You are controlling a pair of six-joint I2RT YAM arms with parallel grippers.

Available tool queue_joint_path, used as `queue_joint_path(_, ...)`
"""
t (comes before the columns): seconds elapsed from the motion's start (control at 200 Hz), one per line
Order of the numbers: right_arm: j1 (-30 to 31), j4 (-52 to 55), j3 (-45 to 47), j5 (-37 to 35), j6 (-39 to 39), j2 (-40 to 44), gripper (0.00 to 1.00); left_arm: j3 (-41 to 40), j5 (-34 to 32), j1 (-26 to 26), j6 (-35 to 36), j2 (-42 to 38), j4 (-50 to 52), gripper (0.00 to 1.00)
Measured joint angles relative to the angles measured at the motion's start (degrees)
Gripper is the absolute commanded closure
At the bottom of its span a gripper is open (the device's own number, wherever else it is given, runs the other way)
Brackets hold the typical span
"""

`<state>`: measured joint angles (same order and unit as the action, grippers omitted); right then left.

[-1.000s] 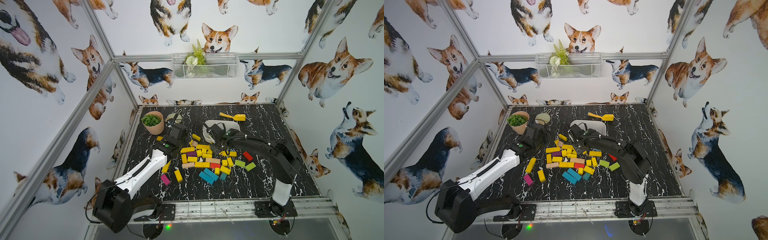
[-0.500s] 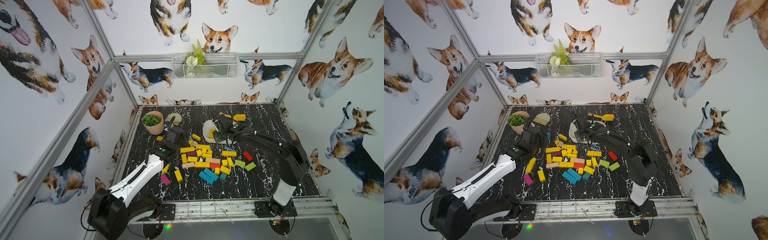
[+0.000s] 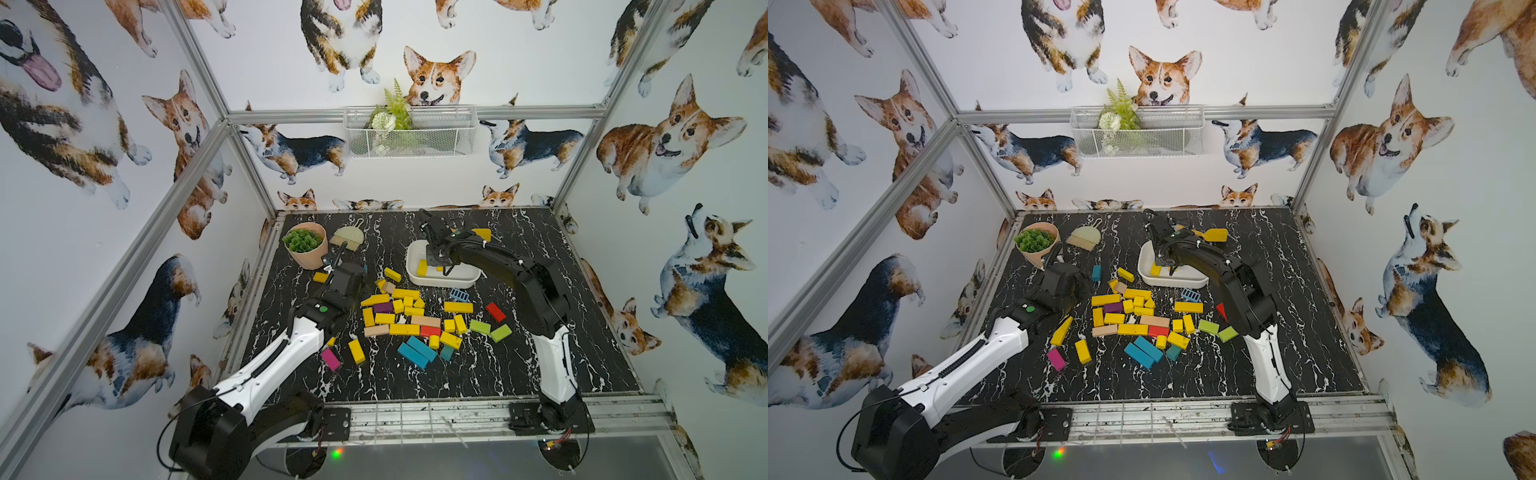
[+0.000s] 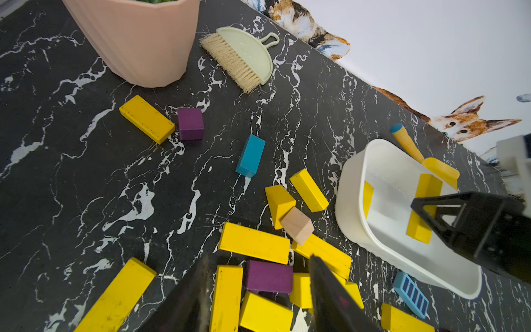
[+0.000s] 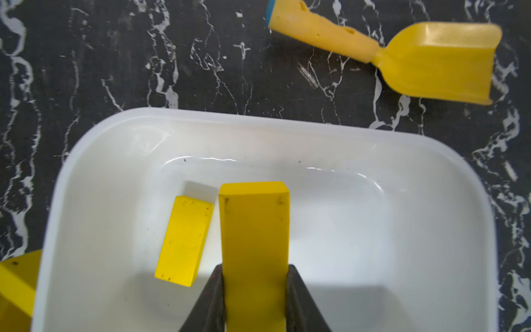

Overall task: Pick out the yellow building blocks
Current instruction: Place the building block in the storage box.

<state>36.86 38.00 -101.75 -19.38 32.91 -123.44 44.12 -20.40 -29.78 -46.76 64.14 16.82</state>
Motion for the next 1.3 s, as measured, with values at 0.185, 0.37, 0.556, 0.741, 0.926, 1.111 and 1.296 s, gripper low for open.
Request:
queue_joint_path(0.185,-0.61,2.43,-3.8,0.04,4.63,-5.2,0.69,-0.35,-1.2,0.02,-0.5,-1.11,1.18,0.4)
queue_joint_path(0.37,-0.79,2.82,-4.07,1.27,6.78,-7.56,0.64,-0.94,-2.19,0.02,-1.7,-0.9,1.97,0.39)
queue_joint_path(0.556,-0.92,2.75,-4.46,2.12,7.78,-8.68,0.47,0.17,-2.99,0.02,-2.32,0.04,2.97,0.37)
queue_joint_path(0.741,-0.87,2.86,-5.88,3.52,7.91,-8.04,0.37,1.05,-4.83,0.04,-2.27,1.6,3.98,0.32)
queue_joint_path(0.926,-0.85,2.82,-4.11,3.45,7.39,-0.5,0.38,1.97,-6.91,2.14,-1.38,5.95,5.09,0.3)
queue_joint_path(1.111,-0.87,-1.99,9.07,4.46,3.65,13.73,0.42,3.63,-4.02,2.49,1.38,9.4,7.52,0.29)
queue_joint_path(1.296,-0.85,-6.58,23.17,6.84,0.92,23.85,0.42,5.99,-1.33,2.56,4.98,12.11,13.42,0.28)
